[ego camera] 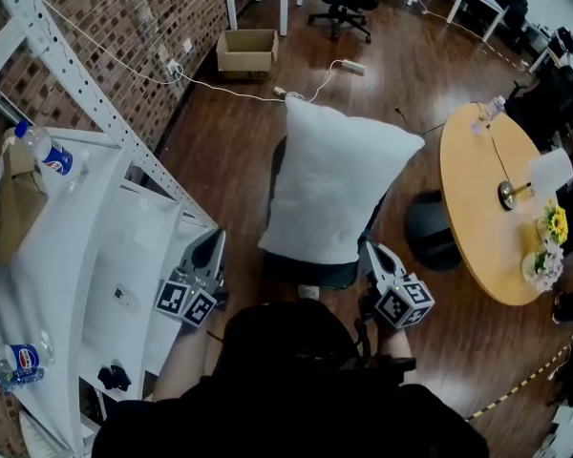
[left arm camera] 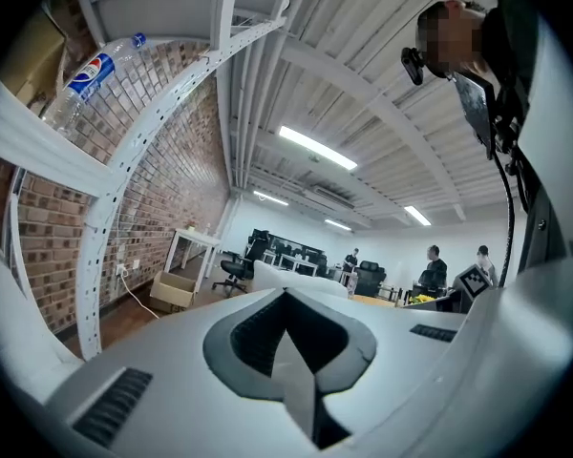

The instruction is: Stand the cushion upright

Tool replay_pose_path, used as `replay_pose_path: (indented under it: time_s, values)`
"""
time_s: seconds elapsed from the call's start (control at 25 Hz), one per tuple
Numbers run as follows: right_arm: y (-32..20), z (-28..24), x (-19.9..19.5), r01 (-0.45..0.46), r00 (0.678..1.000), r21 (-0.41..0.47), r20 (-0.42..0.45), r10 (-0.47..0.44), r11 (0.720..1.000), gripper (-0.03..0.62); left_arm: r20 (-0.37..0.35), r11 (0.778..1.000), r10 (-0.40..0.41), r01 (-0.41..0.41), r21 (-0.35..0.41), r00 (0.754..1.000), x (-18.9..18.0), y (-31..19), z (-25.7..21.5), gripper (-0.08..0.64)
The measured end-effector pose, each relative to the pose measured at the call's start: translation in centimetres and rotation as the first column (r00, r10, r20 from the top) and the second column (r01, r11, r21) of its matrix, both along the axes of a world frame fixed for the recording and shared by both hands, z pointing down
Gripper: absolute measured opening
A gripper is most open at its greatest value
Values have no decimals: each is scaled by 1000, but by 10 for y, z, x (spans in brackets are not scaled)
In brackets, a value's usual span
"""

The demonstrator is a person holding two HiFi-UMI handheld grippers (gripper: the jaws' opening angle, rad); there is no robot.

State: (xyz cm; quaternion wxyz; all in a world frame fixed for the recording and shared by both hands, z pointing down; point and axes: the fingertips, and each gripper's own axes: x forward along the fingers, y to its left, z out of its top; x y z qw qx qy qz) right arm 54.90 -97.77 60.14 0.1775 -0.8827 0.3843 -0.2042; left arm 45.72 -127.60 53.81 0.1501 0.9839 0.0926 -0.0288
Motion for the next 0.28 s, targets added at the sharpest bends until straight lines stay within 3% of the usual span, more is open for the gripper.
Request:
replay_pose_path:
  time_s: [0.12,0.28]
  values:
    - [18,-19,23,-21,998,-17,-56,20,1000,0,-34,1000,16,-17,-12,999,24,17,-13,2]
    - [32,-38,48,-46,996,48,-79,50,998,0,-71,999,46,-47,-8,996,50,35,-30,2]
